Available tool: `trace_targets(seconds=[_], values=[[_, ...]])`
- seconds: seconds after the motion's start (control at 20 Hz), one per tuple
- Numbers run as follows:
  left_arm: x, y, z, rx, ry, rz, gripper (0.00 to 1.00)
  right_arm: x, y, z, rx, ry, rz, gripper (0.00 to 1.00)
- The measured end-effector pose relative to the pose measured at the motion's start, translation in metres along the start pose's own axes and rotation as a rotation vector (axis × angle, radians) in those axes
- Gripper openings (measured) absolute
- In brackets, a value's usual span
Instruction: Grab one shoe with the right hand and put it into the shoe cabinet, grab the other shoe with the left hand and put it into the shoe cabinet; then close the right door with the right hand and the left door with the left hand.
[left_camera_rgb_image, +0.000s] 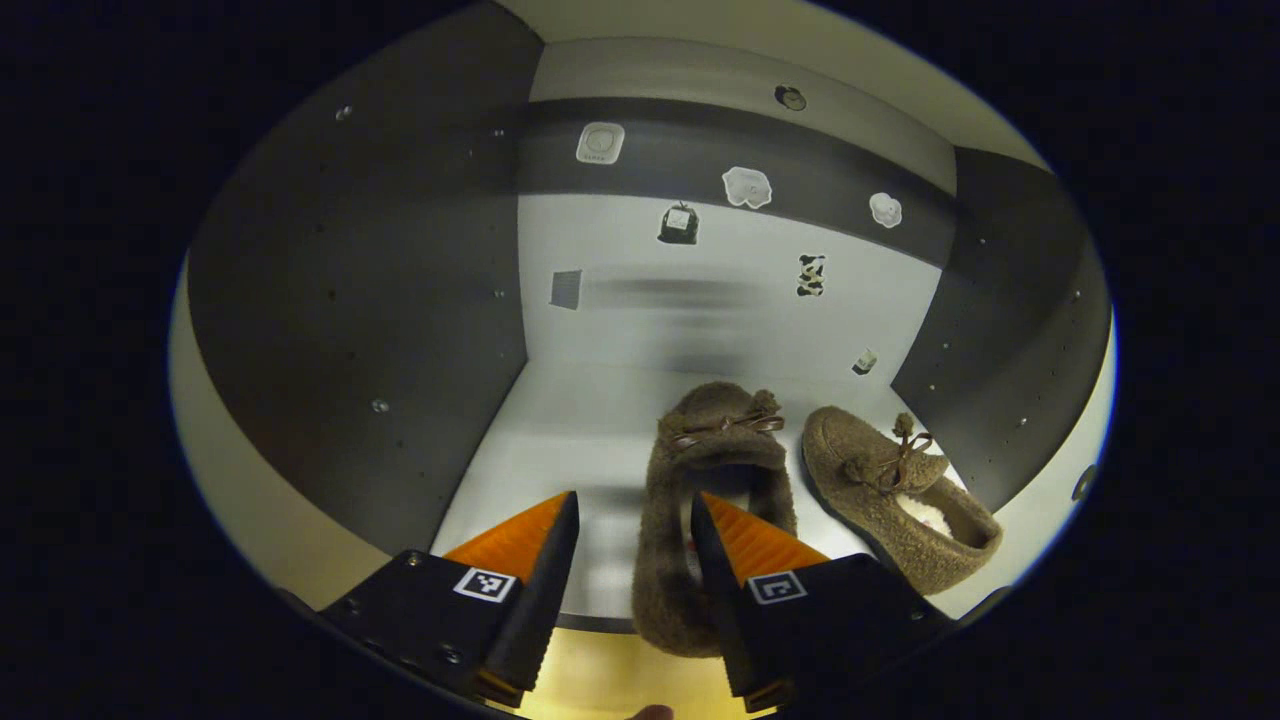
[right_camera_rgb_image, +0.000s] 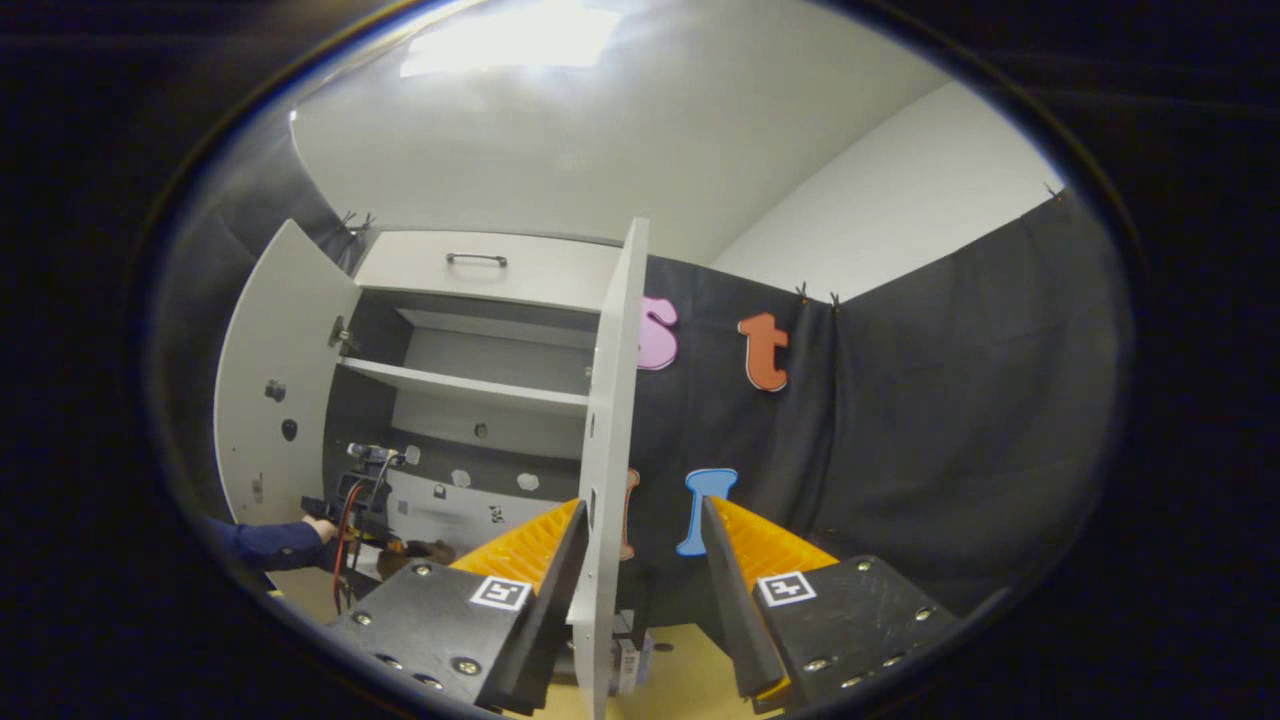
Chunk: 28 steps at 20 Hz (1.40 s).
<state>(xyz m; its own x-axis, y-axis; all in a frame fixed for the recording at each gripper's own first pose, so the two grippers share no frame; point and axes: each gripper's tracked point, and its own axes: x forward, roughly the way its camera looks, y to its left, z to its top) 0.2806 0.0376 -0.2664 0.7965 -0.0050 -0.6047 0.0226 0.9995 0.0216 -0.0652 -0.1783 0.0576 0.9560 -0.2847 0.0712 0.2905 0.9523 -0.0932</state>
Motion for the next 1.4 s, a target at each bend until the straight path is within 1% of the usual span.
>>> trace_targets(seconds=[0.05, 0.1, 0.15, 0.3, 0.35, 0.4, 0.45, 0.5, 0.55, 0.6, 0.7, 0.75, 0.8, 0.85, 0.9, 0.95, 1.0, 1.05, 1.1, 1.25, 1.4], values=[[-0.008, -0.001, 0.008, 0.009, -0.034, -0.002, 0.71, 0.002, -0.005, -0.004, 0.003, 0.011, -0.013, 0.68], [-0.019, -0.002, 0.017, 0.016, -0.074, -0.009, 0.71, 0.004, -0.011, -0.009, 0.008, 0.026, -0.03, 0.65], [-0.031, -0.004, 0.027, 0.02, -0.115, -0.016, 0.71, 0.008, -0.017, -0.016, 0.016, 0.045, -0.047, 0.68], [-0.075, -0.016, 0.057, 0.032, -0.252, -0.068, 0.72, 0.018, -0.03, -0.04, 0.054, 0.121, -0.078, 0.68], [-0.093, -0.02, 0.067, 0.031, -0.293, -0.09, 0.72, 0.02, -0.031, -0.049, 0.071, 0.149, -0.077, 0.71], [-0.112, -0.025, 0.075, 0.03, -0.331, -0.115, 0.73, 0.022, -0.033, -0.057, 0.086, 0.174, -0.076, 0.81], [-0.13, -0.028, 0.081, 0.031, -0.36, -0.137, 0.73, 0.025, -0.032, -0.064, 0.098, 0.193, -0.071, 0.77], [-0.146, -0.03, 0.085, 0.031, -0.379, -0.157, 0.73, 0.028, -0.032, -0.069, 0.107, 0.208, -0.063, 0.88], [-0.164, -0.031, 0.088, 0.03, -0.398, -0.172, 0.75, 0.031, -0.032, -0.074, 0.109, 0.219, -0.061, 0.87], [-0.182, -0.032, 0.093, 0.03, -0.424, -0.187, 0.78, 0.035, -0.032, -0.08, 0.107, 0.225, -0.058, 0.92], [-0.216, -0.03, 0.1, 0.03, -0.472, -0.204, 0.83, 0.039, -0.028, -0.086, 0.105, 0.232, -0.045, 0.92], [-0.231, -0.029, 0.101, 0.03, -0.49, -0.213, 0.83, 0.04, -0.026, -0.087, 0.108, 0.235, -0.037, 0.87], [-0.247, -0.028, 0.102, 0.031, -0.508, -0.22, 0.83, 0.042, -0.024, -0.088, 0.11, 0.237, -0.029, 0.92], [-0.261, -0.028, 0.104, 0.031, -0.526, -0.227, 0.88, 0.044, -0.023, -0.089, 0.11, 0.24, -0.024, 0.92], [-0.273, -0.026, 0.105, 0.024, -0.543, -0.231, 0.83, 0.046, -0.025, -0.091, 0.106, 0.242, -0.022, 0.87], [-0.285, -0.024, 0.106, 0.018, -0.56, -0.233, 0.82, 0.047, -0.024, -0.091, 0.105, 0.243, -0.015, 0.91], [-0.298, -0.023, 0.105, 0.013, -0.571, -0.237, 0.83, 0.046, -0.023, -0.091, 0.109, 0.242, -0.003, 0.92], [-0.308, -0.023, 0.104, 0.008, -0.576, -0.245, 0.83, 0.047, -0.021, -0.091, 0.114, 0.246, 0.012, 0.87], [-0.318, -0.022, 0.103, 0.002, -0.578, -0.253, 0.83, 0.048, -0.02, -0.092, 0.126, 0.252, 0.027, 0.91], [-0.34, -0.019, 0.102, -0.001, -0.59, -0.258, 0.83, 0.048, -0.016, -0.094, 0.165, 0.262, 0.064, 0.91], [-0.363, -0.015, 0.1, 0.006, -0.615, -0.256, 0.83, 0.05, -0.008, -0.094, 0.176, 0.263, 0.104, 0.91]])
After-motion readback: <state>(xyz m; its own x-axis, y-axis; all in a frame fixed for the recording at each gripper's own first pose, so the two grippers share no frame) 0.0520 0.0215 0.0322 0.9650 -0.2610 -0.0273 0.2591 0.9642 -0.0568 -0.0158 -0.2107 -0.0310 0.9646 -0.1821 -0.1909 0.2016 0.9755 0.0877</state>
